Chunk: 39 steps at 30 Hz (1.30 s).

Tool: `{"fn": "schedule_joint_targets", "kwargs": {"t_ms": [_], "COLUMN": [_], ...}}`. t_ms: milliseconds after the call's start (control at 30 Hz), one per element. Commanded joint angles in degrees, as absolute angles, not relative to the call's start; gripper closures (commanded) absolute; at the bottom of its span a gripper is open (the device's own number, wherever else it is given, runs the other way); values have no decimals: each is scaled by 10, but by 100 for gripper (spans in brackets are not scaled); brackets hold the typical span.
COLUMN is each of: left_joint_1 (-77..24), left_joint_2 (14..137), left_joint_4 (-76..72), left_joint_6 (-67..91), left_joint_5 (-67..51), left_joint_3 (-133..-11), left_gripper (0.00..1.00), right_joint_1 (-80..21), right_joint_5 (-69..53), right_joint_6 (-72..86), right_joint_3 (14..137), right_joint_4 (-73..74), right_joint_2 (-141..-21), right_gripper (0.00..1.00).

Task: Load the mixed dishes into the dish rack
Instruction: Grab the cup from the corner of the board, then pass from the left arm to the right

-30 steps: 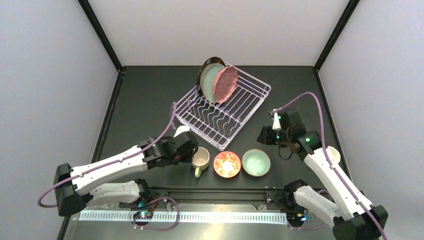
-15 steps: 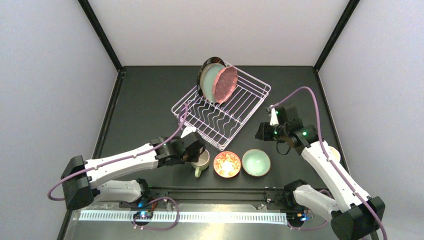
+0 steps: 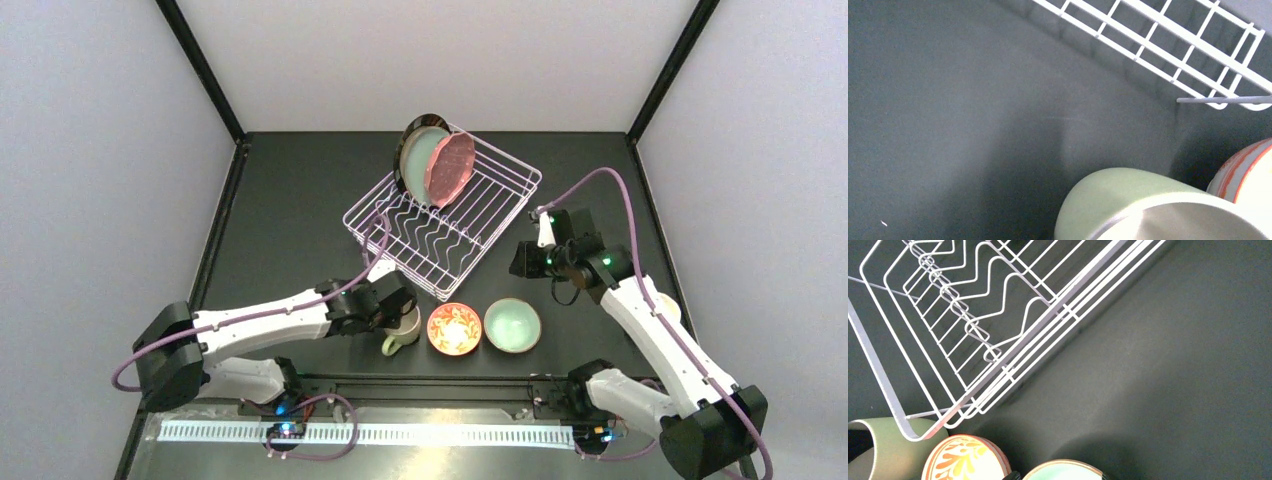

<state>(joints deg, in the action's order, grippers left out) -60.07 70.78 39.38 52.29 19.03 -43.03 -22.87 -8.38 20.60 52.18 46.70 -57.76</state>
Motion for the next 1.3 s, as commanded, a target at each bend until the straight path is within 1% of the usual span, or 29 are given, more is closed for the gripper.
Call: {"fn": "schedule_joint_targets", "kwargs": {"t_ms": [0,33,67,233,367,600,700,800,933,1033,1267], "left_joint_1": [-604,-604,-604,-604,-604,-603,-604,-604,-604,-604,-603], "left_joint_2": [723,725,725,718,701,622,583,547,520,508,522], "left_joint_4": [364,362,362,378,424,511,525,507,465,399,280], "left_joint_6": [533,535,536,543,554,606,640,663,686,708,737], "left_joint_5": [207,208,209,210,210,189,187,196,242,281,366], "left_joint_3": [-436,-437,-439,-463,-500,-572,-602,-623,-637,-627,-633], "left_gripper": [89,95,98,99,99,99,99,99,99,99,99], "right_joint_1": [-233,-233,-233,-233,-233,-233,-233,-233,-233,-232,-233], "right_joint_5": [-89,-89,-89,-99,-110,-136,-158,-191,-266,-330,-457], "right_joint_6": [189,187,186,178,171,168,168,166,170,180,221], "right_joint_3": [548,550,552,554,557,556,552,555,579,592,598], "right_joint_4": [480,481,482,482,478,460,441,416,386,360,303], "right_joint_2": [-583,-583,-583,-582,-581,-567,-555,-544,-537,-528,-514], "right_gripper": [7,7,7,7,7,7,7,7,6,7,6]}}
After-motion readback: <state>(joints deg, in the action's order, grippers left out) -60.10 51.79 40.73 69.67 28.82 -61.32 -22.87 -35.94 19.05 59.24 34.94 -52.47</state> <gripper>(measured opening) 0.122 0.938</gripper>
